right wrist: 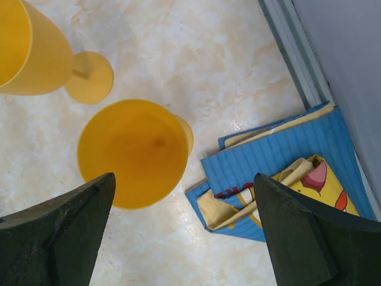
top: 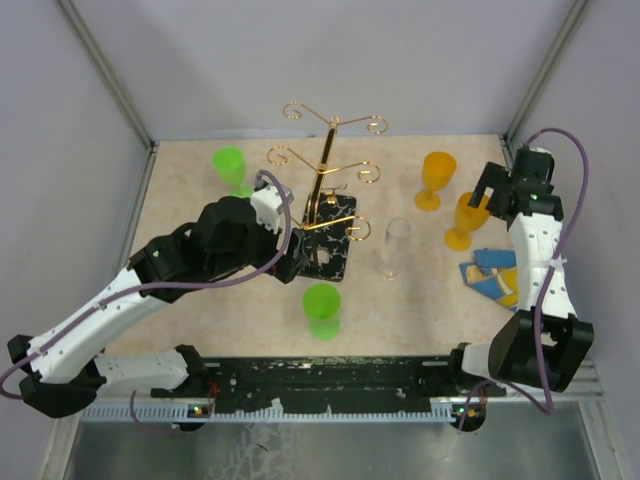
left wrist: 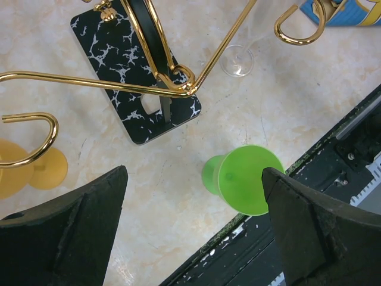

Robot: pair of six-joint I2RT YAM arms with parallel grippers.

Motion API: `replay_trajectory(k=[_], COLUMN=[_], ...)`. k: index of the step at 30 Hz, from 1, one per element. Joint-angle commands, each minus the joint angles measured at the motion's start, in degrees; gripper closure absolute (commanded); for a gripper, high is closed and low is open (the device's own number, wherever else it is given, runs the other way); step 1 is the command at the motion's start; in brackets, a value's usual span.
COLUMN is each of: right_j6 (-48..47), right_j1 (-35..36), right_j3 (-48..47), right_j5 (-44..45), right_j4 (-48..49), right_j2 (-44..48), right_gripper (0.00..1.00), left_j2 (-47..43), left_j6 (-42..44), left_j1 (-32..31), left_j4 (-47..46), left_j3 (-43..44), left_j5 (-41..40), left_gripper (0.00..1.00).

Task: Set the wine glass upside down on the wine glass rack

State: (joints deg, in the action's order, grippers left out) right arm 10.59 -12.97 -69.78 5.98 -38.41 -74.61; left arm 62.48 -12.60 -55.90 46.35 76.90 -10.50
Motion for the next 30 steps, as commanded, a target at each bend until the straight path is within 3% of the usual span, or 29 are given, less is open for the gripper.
replay_trajectory(k=[1,11,16,20,25,30], right_j6=[-0.4,-0.7,-0.6,-0.7,-0.8,-0.9], right_j1=[-0.4,-0.3,-0.4,-0.4,-0.4,-0.4], right_j3=[-0.7,-0.6,-0.4,-0.1,-0.2,-0.3], right_j5=[0.6,0.4,1.1,0.9,1.0,1.2], right_j4=[2.0,2.0,2.3,2.6,2.5,2.4], right_j2=[1.9,2.1,2.3,2.6,2.6,2.9], right_gripper=[0.01,0.01,0.01,0.01,0.01,0.01], left_j2=[-1.9,-2.0,-3.1,-5.8,-5.8,-5.1], left_j6=[-0.2,-0.6,2.9,5.9,3.6,0.9], left_j1=[-0.3,-0.3,-0.3,-0.3,-0.4,-1.6], left_j4=[-1.1,-1.3,-1.5,-5.1,-6.3,-9.7], left_j3=[0.9,0.4,-0.3,-4.3,-9.6,-15.2], left_j5=[-1.2,-1.5,2.4,8.5,15.6,13.1], left_gripper=[0.0,0.0,0.0,0.0,0.0,0.05])
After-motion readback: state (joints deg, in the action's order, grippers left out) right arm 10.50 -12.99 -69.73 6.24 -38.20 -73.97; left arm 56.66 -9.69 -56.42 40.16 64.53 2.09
